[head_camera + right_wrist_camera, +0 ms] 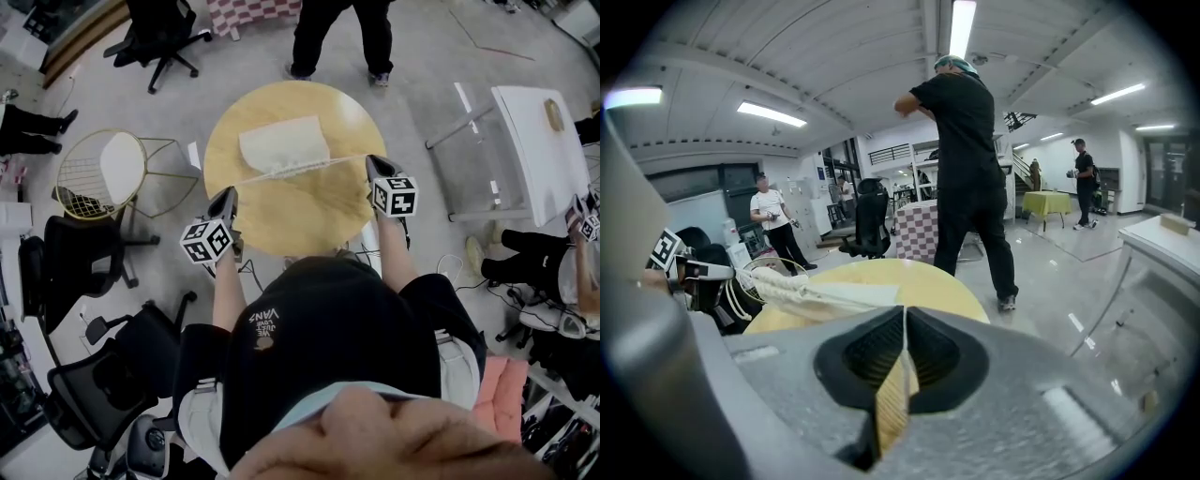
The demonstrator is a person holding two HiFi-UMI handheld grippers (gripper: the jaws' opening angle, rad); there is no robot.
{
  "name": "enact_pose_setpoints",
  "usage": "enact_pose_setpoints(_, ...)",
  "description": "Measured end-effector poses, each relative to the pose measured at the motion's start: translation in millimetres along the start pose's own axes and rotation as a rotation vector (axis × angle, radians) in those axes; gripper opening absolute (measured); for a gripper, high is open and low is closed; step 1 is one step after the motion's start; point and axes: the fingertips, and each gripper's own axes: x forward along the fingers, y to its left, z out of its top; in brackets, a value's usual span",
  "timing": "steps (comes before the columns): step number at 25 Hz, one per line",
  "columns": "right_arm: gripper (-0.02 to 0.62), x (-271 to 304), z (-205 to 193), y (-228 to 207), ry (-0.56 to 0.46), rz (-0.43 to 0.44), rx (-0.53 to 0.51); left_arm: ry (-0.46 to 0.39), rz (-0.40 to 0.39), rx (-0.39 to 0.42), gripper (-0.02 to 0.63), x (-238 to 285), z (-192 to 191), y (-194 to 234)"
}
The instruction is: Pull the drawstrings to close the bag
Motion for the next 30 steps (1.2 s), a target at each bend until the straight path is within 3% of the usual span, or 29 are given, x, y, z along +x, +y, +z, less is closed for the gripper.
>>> enact_pose_setpoints(30,0.003,-4.2,-8.5,-10.7,-0.020,-0.002,0.097,-0.038,0.057,-0.044,0.014,-21.6,11.6,20.9)
